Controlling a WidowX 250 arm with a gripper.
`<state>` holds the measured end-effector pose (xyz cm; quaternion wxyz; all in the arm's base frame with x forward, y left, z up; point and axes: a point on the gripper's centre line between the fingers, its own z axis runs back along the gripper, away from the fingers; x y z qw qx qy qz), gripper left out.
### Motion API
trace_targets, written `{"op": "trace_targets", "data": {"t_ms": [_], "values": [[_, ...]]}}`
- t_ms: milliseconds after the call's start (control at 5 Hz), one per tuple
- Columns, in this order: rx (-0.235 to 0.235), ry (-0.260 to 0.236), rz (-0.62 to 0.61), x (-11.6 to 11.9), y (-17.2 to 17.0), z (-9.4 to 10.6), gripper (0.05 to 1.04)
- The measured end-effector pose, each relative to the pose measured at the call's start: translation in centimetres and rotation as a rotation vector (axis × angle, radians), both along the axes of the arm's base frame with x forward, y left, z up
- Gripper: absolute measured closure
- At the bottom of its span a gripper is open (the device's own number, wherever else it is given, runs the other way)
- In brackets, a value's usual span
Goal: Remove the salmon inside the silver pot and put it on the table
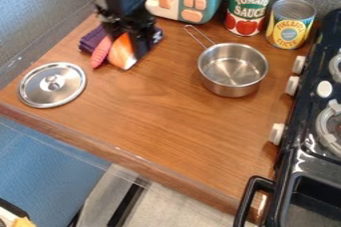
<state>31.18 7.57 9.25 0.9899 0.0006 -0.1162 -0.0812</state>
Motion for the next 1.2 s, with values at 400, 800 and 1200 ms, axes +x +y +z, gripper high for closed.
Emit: {"op": "trace_targets", "data": {"t_ms": [400, 800, 1200], "values": [[0.051, 0.103, 0.034, -2.9, 1.7, -3.2, 0.498], [0.070, 0.203, 0.037, -4.4, 2.1, -5.6, 0.499], [0.043, 0.204, 0.023, -4.8, 2.0, -5.7, 0.136]]}}
